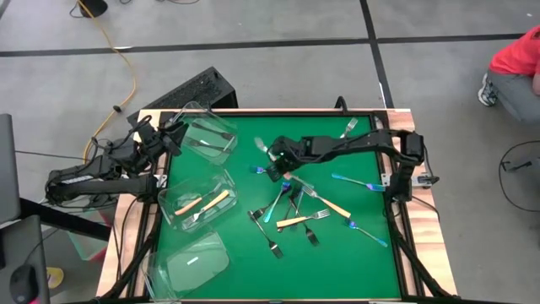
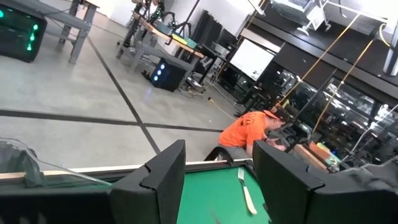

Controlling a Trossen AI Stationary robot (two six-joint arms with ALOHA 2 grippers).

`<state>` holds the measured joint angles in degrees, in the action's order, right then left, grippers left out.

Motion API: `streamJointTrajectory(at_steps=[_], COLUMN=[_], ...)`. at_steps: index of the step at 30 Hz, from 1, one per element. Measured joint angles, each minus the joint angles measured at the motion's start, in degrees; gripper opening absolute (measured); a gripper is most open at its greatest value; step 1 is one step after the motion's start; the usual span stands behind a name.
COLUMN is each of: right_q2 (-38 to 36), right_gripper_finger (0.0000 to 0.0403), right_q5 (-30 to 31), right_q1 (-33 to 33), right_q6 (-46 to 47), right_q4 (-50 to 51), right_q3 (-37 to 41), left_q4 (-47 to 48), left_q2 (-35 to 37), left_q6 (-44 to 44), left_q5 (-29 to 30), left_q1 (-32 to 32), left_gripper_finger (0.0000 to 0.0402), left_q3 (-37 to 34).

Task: Sort silverware by color (type)
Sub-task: Put the orange fork into the middle transparent bin

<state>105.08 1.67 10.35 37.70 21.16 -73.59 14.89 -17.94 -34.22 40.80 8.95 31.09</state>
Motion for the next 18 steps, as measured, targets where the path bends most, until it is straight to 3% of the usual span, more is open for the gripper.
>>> streamJointTrajectory(at_steps=[9,18], right_q2=[0.0,1.4], right_gripper_finger=[0.0074,0.0074], right_q5=[-0.2,-11.1], right_q1=[-0.8,-2.4], right_q6=[-21.3,-38.8], right_q4=[-12.8,-33.4], right_q3=[-7.1,-9.7], left_q4=[1.0,1.1], left_q2=[0.0,0.0], left_q6=[-1.0,-1.2], left_q5=[0.6,1.0], left_q1=[0.0,0.0], left_gripper_finger=[0.0172,0.0172], left_q3=[0.0,0.0])
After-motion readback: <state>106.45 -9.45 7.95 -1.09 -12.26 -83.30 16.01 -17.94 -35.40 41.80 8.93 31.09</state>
